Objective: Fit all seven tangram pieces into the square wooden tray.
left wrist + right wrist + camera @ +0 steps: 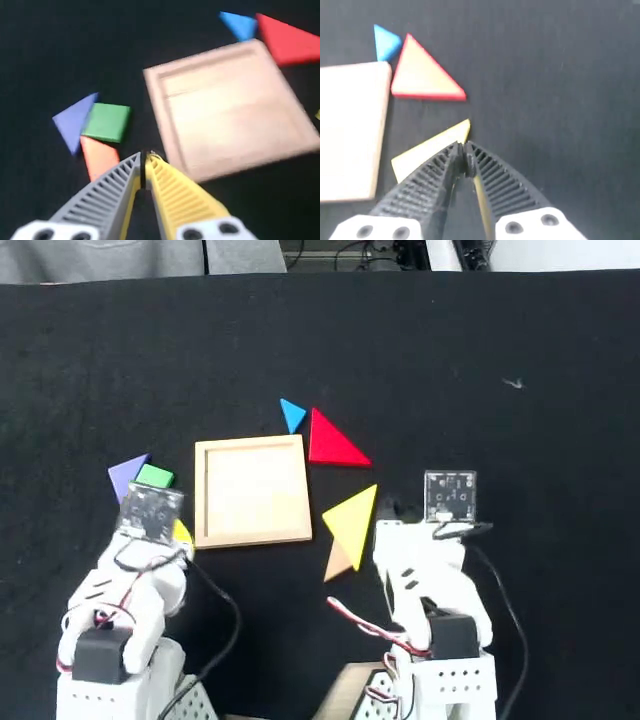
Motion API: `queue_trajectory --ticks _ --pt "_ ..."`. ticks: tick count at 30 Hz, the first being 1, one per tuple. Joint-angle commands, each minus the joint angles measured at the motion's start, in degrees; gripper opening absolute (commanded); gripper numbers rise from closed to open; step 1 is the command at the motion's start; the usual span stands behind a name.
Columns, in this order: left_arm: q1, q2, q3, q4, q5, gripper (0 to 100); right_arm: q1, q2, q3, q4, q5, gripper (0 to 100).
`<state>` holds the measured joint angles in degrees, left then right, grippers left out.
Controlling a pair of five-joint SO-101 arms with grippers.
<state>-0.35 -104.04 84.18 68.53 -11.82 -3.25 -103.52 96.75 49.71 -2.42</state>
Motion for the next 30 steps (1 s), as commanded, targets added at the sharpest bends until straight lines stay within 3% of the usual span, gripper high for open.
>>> queue_trajectory --ticks 1,4,8,13,17,24,30 --pt "4.1 -0.4 -7.6 1.9 -11.5 3 -0.3 -5.0 -0.6 -6.0 2.7 1.2" --pt "4.7 -0.4 -9.6 -2.2 -15.1 3 1.7 -5.0 -3.3 -5.1 11.3 1.2" --pt "6.0 0.4 -13.9 -8.2 -14.5 3 10.8 -5.1 -4.4 -5.0 22.2 1.2" --pt "11.6 12.3 -21.6 -9.2 -10.5 13 15.8 -5.0 -0.1 -7.9 26.5 1.2" --pt "17.9 30.9 -32.1 -9.1 -5.0 16 20.9 -5.0 -0.7 -8.3 25.6 1.2" --pt "31.1 62.0 -51.4 -8.7 4.2 13 34.7 -5.1 -2.4 -8.4 9.1 1.2" --pt "36.2 86.2 -62.8 -8.8 11.3 13 40.2 -5.1 -1.6 -10.8 5.0 1.2"
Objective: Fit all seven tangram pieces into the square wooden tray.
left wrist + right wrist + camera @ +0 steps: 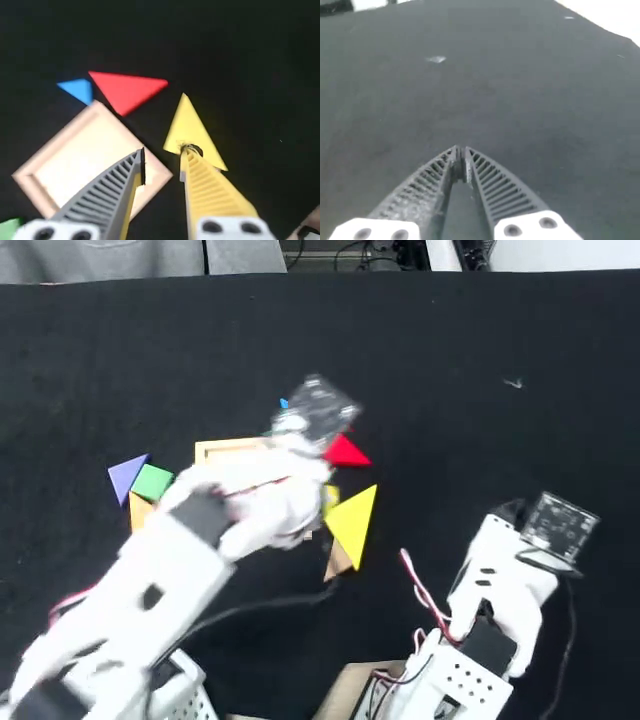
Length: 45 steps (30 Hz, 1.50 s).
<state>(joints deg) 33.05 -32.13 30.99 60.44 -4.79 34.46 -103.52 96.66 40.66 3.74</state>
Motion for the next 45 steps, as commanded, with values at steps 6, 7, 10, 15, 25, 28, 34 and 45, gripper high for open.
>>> queue_trajectory --ticks 6,7,10,15,25,28,34,45 --pt "3.7 26.8 -14.3 -1.1 10.4 21 2.8 -5.2 -0.8 -1.8 -0.7 1.2" --pt "3.2 28.4 -14.4 -1.3 13.0 24 2.8 -5.4 -0.7 -1.8 -0.7 1.2" --pt "0.8 32.3 -14.2 -3.9 19.8 30 2.5 -5.1 -0.5 -2.5 -0.6 1.2" --pt "1.1 37.3 -14.4 -9.4 20.6 30 0.9 -5.1 -0.2 -2.7 0.1 1.2" --pt "-2.2 47.2 -17.5 -12.7 15.5 30 -3.8 -5.1 -0.1 -0.9 5.8 1.2" --pt "-2.1 48.5 -20.6 -9.4 15.3 30 -3.8 -5.1 -0.1 -0.9 5.8 1.2" --pt "-1.8 50.2 -22.6 -7.7 15.3 30 -3.8 -5.1 -0.1 -0.8 5.8 1.2" --pt "0.8 52.3 -25.0 -1.9 15.6 30 -3.8 -5.1 -0.1 -0.8 5.8 1.2"
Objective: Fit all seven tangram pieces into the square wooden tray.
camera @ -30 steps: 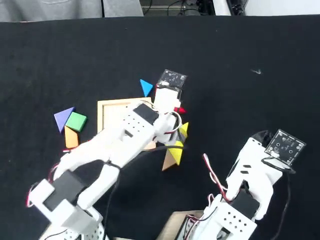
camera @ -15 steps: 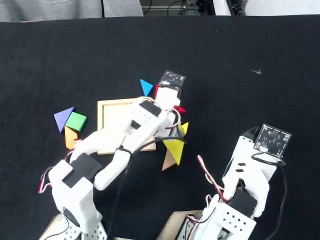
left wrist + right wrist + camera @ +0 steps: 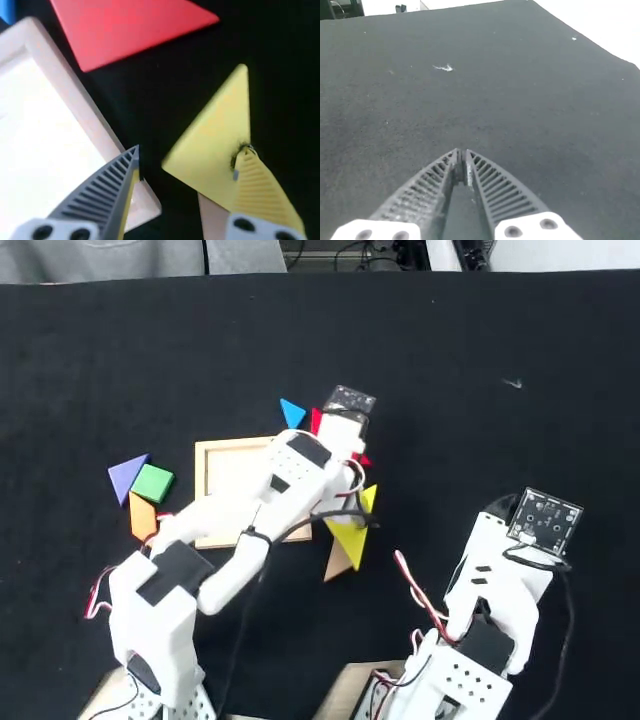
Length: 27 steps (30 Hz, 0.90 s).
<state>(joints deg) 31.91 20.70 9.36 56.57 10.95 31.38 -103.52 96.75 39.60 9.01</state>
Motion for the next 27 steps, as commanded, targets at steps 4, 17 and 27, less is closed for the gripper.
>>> queue_trajectory --ticks 4,17,27 --pt "2.2 -0.5 -3.4 1.9 0.0 30 -0.7 -5.1 -0.2 0.3 0.5 1.2" --pt "2.2 7.7 -13.1 9.8 3.5 30 -0.7 -5.1 -0.2 0.3 0.5 1.2" --pt "4.2 16.4 -25.5 17.7 3.6 30 -0.7 -5.1 -0.2 0.3 0.5 1.2"
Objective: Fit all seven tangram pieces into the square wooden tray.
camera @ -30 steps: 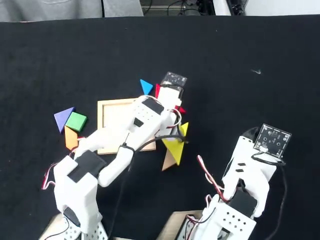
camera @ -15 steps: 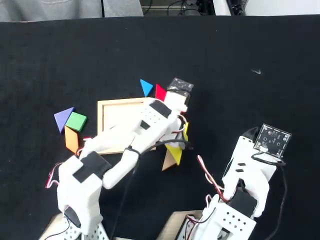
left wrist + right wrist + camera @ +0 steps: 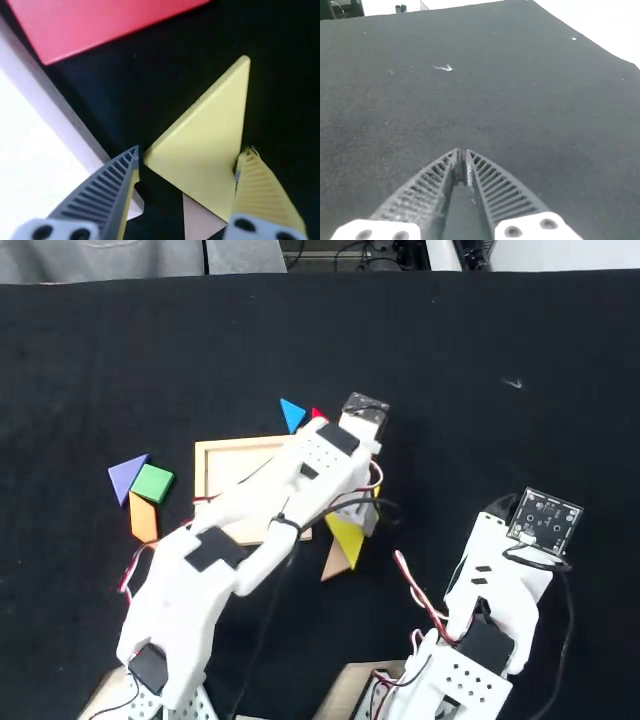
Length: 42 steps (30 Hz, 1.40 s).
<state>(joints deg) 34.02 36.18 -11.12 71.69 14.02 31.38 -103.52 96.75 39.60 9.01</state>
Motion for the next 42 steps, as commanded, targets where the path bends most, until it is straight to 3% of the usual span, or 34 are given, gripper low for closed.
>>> queue_trajectory --ticks 1,11,22,28,37,42 --pt "2.4 1.3 -5.7 2.9 0.5 30 -0.7 -5.1 -0.2 0.3 0.5 1.2" --pt "2.8 5.8 -12.6 7.6 0.3 30 -0.7 -5.1 -0.2 0.4 0.5 1.2" --pt "2.2 19.3 -32.2 21.4 -1.2 33 -0.7 -5.1 -0.2 1.0 0.6 1.2" --pt "4.1 19.7 -33.8 21.6 -2.0 20 -0.7 -5.1 -0.2 1.1 0.6 1.2" --pt "5.1 19.6 -35.4 21.4 -1.6 19 -0.7 -5.1 -0.2 1.0 0.6 1.2" --pt "9.0 19.6 -37.1 21.8 -1.6 19 -0.7 -5.1 -0.2 0.9 0.6 1.2"
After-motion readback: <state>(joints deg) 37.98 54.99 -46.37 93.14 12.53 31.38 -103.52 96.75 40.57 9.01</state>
